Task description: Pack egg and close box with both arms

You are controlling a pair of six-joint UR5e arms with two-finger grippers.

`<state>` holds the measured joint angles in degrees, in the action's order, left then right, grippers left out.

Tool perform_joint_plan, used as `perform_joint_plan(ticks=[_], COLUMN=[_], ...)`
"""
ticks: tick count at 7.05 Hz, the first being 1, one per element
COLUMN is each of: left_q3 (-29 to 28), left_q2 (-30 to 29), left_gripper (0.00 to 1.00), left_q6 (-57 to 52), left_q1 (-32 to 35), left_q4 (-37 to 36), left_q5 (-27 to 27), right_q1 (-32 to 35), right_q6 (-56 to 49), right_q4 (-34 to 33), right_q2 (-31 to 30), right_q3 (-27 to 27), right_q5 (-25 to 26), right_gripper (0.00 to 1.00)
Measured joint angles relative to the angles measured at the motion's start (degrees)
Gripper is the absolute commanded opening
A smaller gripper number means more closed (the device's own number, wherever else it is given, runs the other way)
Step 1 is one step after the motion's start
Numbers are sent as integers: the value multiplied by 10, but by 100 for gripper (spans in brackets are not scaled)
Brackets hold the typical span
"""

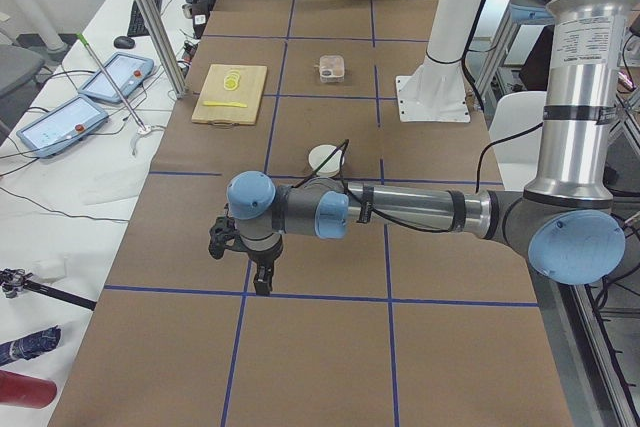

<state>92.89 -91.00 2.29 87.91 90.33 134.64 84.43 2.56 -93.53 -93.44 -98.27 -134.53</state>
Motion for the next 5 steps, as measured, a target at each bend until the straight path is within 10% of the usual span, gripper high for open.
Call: perform_joint_plan(ticks=[5], left_q3=[21], left_q2=[-4], left_gripper=[100], left_q6=[-31], left_q1=[1], left_q4=[-42], left_q5=[-4], right_q1=[-15], right_q6=[0], right_q4=[-1], right_q2=[0], right_q3=[2], right_q5=[7], right_gripper=[100])
